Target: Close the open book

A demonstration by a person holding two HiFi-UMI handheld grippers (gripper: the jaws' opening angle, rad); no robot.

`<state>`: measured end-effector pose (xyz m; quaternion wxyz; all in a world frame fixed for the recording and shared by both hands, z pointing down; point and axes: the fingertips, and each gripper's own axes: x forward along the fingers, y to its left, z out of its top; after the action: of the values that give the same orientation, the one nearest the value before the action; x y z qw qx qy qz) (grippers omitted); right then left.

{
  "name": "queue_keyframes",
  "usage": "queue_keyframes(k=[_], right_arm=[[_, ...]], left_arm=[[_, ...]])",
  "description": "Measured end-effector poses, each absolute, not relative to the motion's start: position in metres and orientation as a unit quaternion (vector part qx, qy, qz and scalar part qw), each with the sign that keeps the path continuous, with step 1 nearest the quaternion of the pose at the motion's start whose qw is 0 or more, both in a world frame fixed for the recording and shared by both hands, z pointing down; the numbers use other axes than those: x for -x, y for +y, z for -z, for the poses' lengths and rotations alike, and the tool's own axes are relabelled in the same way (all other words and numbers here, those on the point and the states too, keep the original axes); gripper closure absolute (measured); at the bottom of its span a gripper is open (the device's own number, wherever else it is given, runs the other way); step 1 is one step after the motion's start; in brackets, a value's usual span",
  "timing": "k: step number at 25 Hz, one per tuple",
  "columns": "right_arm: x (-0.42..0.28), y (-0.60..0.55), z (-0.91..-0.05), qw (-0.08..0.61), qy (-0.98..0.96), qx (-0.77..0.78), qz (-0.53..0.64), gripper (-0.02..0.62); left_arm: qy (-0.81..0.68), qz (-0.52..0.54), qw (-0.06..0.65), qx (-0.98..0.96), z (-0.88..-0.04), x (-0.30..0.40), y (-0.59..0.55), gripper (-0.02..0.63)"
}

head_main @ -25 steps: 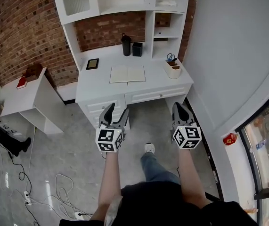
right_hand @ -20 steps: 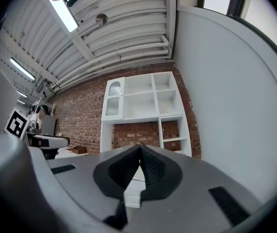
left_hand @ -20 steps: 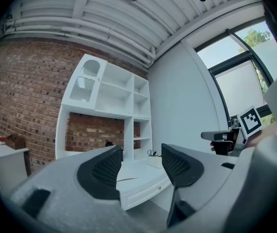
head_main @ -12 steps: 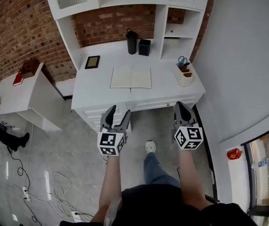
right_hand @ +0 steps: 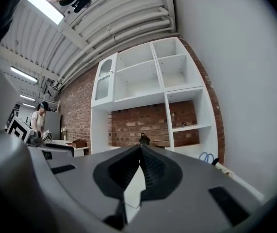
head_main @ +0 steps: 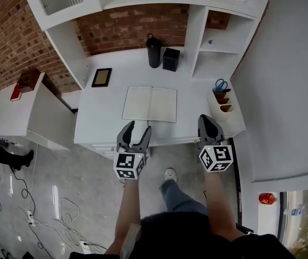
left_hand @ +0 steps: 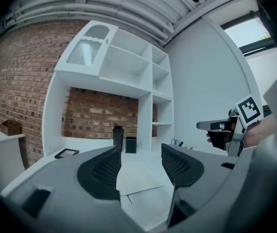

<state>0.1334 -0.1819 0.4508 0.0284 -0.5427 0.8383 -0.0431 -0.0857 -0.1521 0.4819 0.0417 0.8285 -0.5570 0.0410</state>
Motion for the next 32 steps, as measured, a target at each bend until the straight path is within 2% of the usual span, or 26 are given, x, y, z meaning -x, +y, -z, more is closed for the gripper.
queue_keyframes(k=[10, 23, 26, 32], right_arm=[[-0.114, -0.302, -0.465, 0.029, 0.866, 0.493, 0.075, 0.596], [-0.101, -0.348, -0.469, 0.008, 0.867, 0.492, 0.079, 0.596], [-0.102, -0.350, -0.472, -0.003, 0.867, 0.493, 0.078, 0.596], [-0.105, -0.346, -0.484, -0.012, 0.865, 0.494, 0.086, 0.595]], left_arm=[[-0.585, -0.055, 0.050, -0.808, -0.497, 0.082, -0.254, 0.374], [-0.579, -0.058, 0.053, -0.811, -0.497, 0.090, -0.304, 0.374], [-0.558, -0.092, 0.037, -0.824, -0.501, 0.085, -0.312, 0.374], [-0.462, -0.233, -0.015, -0.856, -0.535, 0.066, -0.313, 0.374]])
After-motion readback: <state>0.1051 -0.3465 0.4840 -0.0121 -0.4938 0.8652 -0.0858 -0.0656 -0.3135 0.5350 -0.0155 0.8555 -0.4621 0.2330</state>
